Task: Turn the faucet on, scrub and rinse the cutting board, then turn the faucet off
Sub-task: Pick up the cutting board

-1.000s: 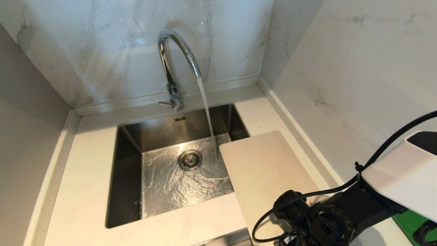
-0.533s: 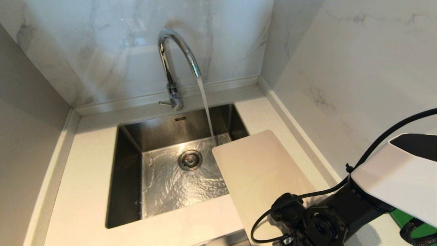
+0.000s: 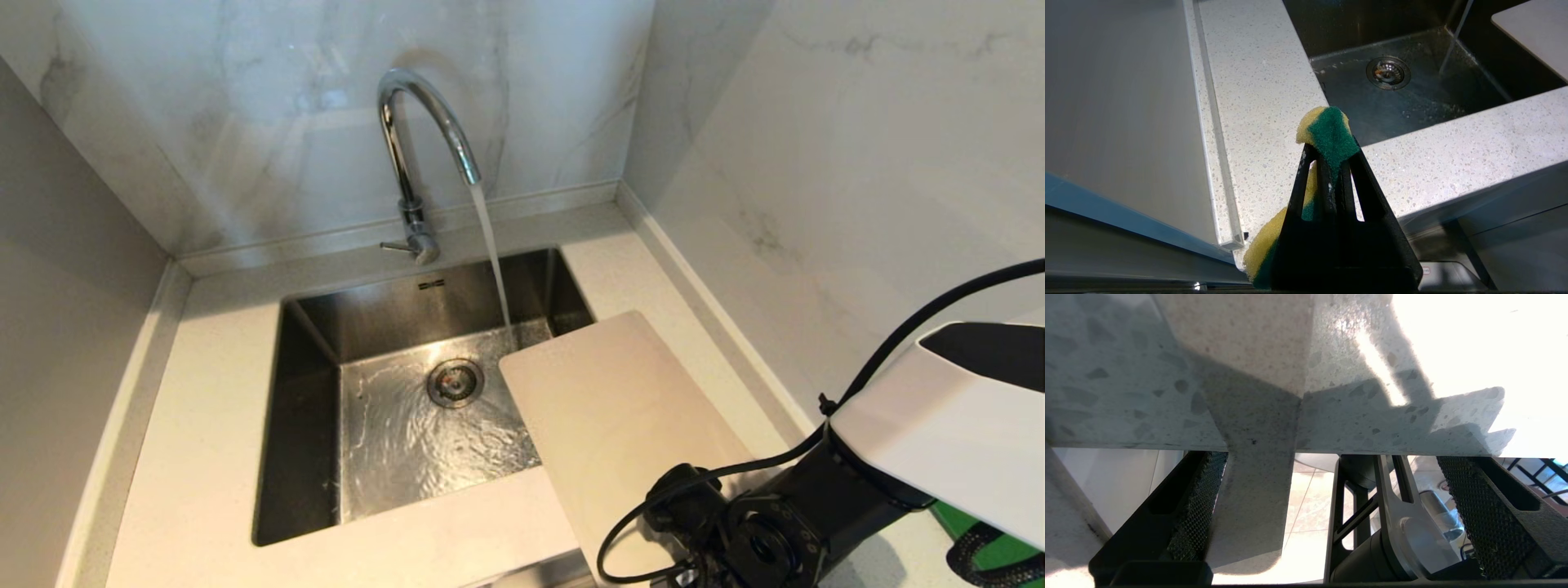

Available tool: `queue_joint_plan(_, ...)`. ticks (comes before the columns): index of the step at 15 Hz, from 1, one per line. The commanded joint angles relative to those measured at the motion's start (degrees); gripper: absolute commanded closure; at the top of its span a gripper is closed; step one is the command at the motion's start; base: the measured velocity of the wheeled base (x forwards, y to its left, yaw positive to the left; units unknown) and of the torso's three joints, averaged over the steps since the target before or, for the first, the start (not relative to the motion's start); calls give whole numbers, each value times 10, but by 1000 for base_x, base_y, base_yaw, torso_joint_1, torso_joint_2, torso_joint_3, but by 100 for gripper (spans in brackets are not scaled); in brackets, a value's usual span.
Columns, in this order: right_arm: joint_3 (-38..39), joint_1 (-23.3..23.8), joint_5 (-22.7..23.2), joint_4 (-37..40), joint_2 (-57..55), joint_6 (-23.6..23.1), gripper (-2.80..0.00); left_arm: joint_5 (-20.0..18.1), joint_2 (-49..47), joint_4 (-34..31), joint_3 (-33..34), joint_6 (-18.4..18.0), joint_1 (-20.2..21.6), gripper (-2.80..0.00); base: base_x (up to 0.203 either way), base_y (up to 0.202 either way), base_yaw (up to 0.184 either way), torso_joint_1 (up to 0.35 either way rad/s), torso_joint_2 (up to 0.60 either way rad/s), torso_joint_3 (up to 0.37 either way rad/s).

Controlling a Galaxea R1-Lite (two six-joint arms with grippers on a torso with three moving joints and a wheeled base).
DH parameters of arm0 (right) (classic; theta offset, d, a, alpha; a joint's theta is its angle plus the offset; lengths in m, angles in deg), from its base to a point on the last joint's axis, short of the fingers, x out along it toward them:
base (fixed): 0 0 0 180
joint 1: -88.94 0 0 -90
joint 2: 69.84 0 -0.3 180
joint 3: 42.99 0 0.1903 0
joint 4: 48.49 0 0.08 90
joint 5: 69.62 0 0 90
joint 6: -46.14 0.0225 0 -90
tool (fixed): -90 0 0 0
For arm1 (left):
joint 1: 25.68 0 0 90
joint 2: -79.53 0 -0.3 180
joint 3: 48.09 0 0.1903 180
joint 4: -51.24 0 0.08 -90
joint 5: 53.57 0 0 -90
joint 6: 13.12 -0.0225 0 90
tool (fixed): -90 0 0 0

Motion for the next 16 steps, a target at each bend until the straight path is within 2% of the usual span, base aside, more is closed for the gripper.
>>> queue_joint_plan(1, 0, 0, -2, -1, -7, 5, -280, 0, -1, 0, 1, 0, 0, 0, 0, 0, 0, 0, 0, 0)
queue_joint_plan(5, 9, -6, -43, -74, -22, 10, -280, 0, -1, 0, 1, 0, 0, 0, 0, 0, 0, 0, 0, 0)
queue_joint_plan(10, 12, -9, -45, -81, -20, 12, -280, 0, -1, 0, 0, 0, 0, 0, 0, 0, 0, 0, 0, 0)
queue_joint_plan(16, 11, -9, -45, -82, -18, 34, -280, 0, -1, 0, 1, 0, 0, 0, 0, 0, 0, 0, 0, 0)
